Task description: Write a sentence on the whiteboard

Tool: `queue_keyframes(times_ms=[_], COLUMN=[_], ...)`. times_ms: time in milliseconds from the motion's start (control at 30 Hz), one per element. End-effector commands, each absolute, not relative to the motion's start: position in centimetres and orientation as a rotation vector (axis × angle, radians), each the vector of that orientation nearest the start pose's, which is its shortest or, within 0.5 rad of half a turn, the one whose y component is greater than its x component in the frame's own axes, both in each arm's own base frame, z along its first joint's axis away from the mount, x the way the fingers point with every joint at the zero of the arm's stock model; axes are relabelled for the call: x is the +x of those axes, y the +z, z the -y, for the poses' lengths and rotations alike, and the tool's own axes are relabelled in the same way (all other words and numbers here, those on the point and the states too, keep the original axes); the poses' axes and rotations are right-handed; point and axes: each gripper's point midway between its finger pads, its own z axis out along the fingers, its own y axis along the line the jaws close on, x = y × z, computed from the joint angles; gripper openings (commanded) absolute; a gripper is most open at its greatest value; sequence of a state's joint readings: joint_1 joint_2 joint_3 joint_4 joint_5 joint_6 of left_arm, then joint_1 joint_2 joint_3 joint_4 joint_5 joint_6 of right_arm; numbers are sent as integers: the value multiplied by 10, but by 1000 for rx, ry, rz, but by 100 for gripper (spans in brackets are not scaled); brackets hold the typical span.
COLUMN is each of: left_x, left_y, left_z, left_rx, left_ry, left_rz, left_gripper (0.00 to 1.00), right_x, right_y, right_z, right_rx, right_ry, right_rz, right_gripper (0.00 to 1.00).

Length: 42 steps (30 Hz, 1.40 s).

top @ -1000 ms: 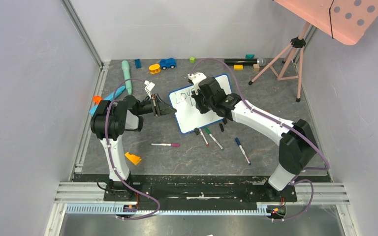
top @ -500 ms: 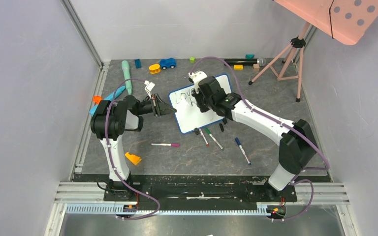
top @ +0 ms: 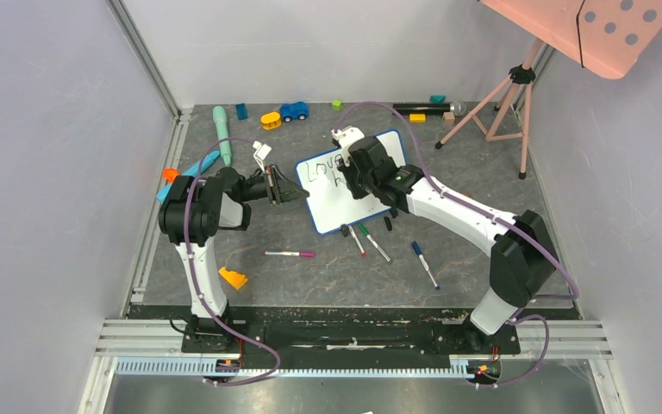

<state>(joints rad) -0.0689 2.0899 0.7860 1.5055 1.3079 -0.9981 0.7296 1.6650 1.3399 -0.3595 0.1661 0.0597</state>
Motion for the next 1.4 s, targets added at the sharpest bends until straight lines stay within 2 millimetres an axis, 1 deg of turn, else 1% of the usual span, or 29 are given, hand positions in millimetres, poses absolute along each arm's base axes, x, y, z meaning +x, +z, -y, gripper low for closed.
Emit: queue_keyframes(times_ms=[0,100,200,267,467,600,767,1000,1167,1367], left_x=[337,338,338,338,337,337,337,337,337,337], left_y=[121,121,121,121,121,120,120,122,121,121], left_z=[206,206,206,206,206,206,206,206,206,206], left_rx=[604,603,602,602,603,600,600,606,602,600], left_ry=[-1706,-1705,-1706,-1706,-1706,-1708,-1709,-1706,-1706,-1706], left_rz=[-1704,-1703,-1704,-1704,-1704,-1707,-1707,-1703,-1705,-1705], left_gripper=[2,2,2,2,2,2,2,2,2,2], right_x=[359,357,357,358,356,355,360,364,366,368], right_y=[160,156,159,167,204,216,210,196,195,192], right_z=[-277,-275,-275,-277,-277,-276,-275,-281,-286,-287], right_rx=[-634,-635,-626,-618,-594,-591,-580,-603,-616,-625], right_ry=[206,203,208,217,266,290,279,280,299,297], right_rz=[-2169,-2177,-2174,-2159,-2073,-2032,-2050,-2084,-2086,-2090], right_gripper=[0,0,0,0,0,0,0,0,0,0])
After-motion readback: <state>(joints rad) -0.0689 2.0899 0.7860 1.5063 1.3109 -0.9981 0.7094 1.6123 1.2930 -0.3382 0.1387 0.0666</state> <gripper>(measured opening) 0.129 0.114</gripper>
